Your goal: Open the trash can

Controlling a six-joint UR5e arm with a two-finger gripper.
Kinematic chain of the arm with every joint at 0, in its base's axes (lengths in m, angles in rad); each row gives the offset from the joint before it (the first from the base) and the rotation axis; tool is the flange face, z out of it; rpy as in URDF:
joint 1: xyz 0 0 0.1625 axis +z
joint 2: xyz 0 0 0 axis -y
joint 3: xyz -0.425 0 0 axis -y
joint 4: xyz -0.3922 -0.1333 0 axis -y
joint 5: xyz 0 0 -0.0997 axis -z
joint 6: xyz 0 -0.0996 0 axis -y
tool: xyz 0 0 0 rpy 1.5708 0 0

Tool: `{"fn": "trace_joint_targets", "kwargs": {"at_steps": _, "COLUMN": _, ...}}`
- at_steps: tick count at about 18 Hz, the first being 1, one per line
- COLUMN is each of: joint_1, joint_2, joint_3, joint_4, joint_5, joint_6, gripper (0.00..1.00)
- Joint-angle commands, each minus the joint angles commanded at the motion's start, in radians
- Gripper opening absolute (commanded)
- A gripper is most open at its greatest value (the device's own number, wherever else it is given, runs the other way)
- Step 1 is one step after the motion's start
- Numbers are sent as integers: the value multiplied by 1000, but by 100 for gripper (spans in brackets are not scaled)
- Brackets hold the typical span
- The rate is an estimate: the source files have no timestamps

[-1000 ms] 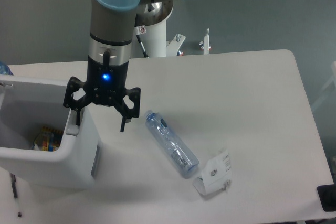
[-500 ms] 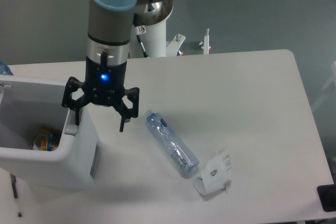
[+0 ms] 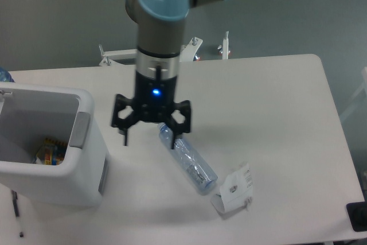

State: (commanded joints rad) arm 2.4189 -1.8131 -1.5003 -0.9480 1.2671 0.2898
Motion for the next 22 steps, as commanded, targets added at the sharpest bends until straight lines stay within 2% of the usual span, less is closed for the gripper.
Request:
{"fn": "trace_joint_targets", "kwargs": {"at_steps": 3, "joint_1": 57, "joint_2": -35, "joint_3": 23, "joint_4": 1, "joint_5": -2, "joint_6": 43, "gripper": 100}}
{"fn": "trace_joint_targets", "kwargs": {"at_steps": 8, "joint_1": 140, "joint_2": -107, "joint_3": 15, "joint_4": 5, "joint_5": 2, "joint_6": 225, "gripper": 100}}
{"fn": "trace_joint_targets", "kwargs": {"at_steps": 10, "joint_1": 161, "joint_2": -141, "joint_3": 34, "joint_4": 6, "joint_5": 3, "joint_6": 282, "gripper": 100}}
{"fn": "trace_joint_targets", "kwargs": {"at_steps": 13, "joint_1": 198, "joint_2": -204, "joint_3": 93, "joint_4": -5, "joint_5": 21, "joint_6": 389, "gripper": 100}}
{"fn": "trace_joint_targets", "kwargs": {"at_steps": 15, "joint_1": 218, "joint_2": -248, "joint_3": 139, "joint_4": -38, "joint_5": 112, "joint_6": 469, "gripper": 100}}
{"fn": "trace_joint_targets", "kwargs": {"at_steps": 18, "joint_1": 218, "joint_2": -296, "joint_3": 228, "joint_4": -141, "joint_5": 170, "joint_6": 621, "gripper": 100}}
{"fn": "trace_joint_targets", "kwargs": {"at_steps": 19, "joint_1": 215, "joint_2": -298, "joint_3": 239, "joint_4": -170, "joint_5": 188, "joint_6": 667, "gripper": 100}}
{"fn": "trace_joint_targets", "kwargs": {"at_steps": 22, "joint_1": 209, "joint_2": -296, "joint_3": 236, "joint_4": -187, "joint_5": 242, "joint_6": 798, "gripper": 100}}
